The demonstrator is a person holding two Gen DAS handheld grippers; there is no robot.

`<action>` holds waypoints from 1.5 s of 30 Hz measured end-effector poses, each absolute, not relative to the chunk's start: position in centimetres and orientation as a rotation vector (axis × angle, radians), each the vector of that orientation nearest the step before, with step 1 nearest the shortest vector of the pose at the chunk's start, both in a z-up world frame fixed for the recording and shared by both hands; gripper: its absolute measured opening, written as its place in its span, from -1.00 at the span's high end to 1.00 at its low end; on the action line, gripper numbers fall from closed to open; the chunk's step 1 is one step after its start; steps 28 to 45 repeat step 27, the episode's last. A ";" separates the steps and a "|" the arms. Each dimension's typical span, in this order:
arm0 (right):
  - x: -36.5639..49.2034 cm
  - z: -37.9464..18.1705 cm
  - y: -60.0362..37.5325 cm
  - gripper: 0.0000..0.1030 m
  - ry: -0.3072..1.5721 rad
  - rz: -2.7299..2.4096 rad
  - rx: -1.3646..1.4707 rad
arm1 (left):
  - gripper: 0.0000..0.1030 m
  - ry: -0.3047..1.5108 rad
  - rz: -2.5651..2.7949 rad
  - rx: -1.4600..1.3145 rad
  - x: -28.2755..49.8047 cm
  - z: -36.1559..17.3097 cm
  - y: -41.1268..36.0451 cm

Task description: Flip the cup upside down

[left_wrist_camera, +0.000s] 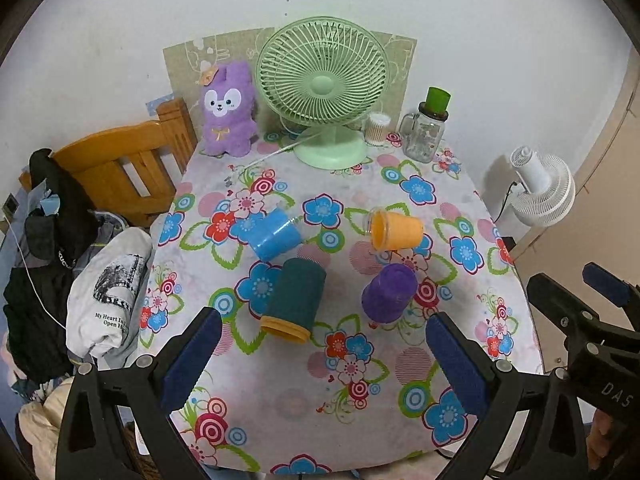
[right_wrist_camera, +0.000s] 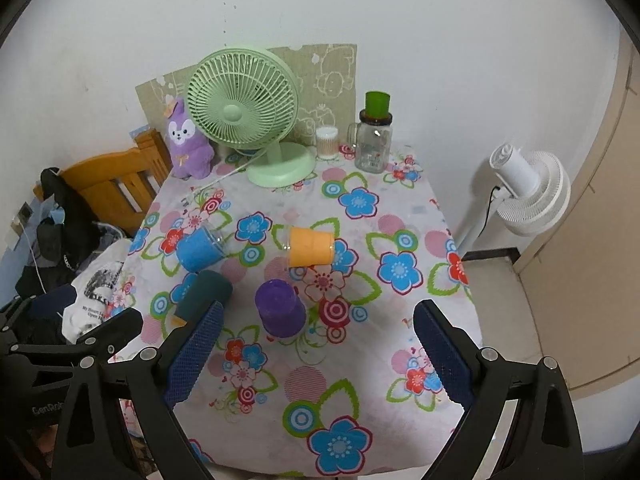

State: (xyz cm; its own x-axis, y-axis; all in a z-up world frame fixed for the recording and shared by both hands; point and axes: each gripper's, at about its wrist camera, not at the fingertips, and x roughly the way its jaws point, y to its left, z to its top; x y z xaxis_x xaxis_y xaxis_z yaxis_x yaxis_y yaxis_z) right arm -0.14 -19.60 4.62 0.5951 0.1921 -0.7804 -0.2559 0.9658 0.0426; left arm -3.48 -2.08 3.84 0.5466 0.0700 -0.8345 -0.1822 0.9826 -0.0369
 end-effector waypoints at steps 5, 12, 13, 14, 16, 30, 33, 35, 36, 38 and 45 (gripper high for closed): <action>-0.3 4.9 -20.0 -0.89 0.884 0.255 -0.067 | -1.00 0.974 0.149 -0.123 -3.4 4.0 -2.2; 0.0 4.9 -20.0 -0.89 0.877 0.246 -0.078 | -1.00 0.971 0.149 -0.119 -3.1 4.1 -2.3; 0.1 4.9 -20.0 -0.89 0.877 0.244 -0.080 | -1.00 0.973 0.149 -0.122 -3.2 4.1 -2.3; 0.1 4.8 -20.0 -0.89 0.879 0.242 -0.081 | -1.00 0.973 0.147 -0.127 -3.1 4.1 -2.3; 0.3 4.7 -20.0 -0.89 0.886 0.241 -0.079 | -0.99 0.974 0.143 -0.137 -2.9 4.0 -2.2; 1.1 3.8 -19.5 -0.89 0.919 0.260 -0.069 | -1.00 1.003 0.158 -0.138 -2.2 3.2 -1.6; 1.1 3.8 -19.5 -0.89 0.919 0.260 -0.069 | -1.00 1.003 0.158 -0.138 -2.2 3.2 -1.6; 1.1 3.8 -19.5 -0.89 0.919 0.260 -0.069 | -1.00 1.003 0.158 -0.138 -2.2 3.2 -1.6; 1.1 3.8 -19.5 -0.89 0.919 0.260 -0.069 | -1.00 1.003 0.158 -0.138 -2.2 3.2 -1.6; 1.1 3.8 -19.5 -0.89 0.919 0.260 -0.069 | -1.00 1.003 0.158 -0.138 -2.2 3.2 -1.6; 1.1 3.8 -19.5 -0.89 0.919 0.260 -0.069 | -1.00 1.003 0.158 -0.138 -2.2 3.2 -1.6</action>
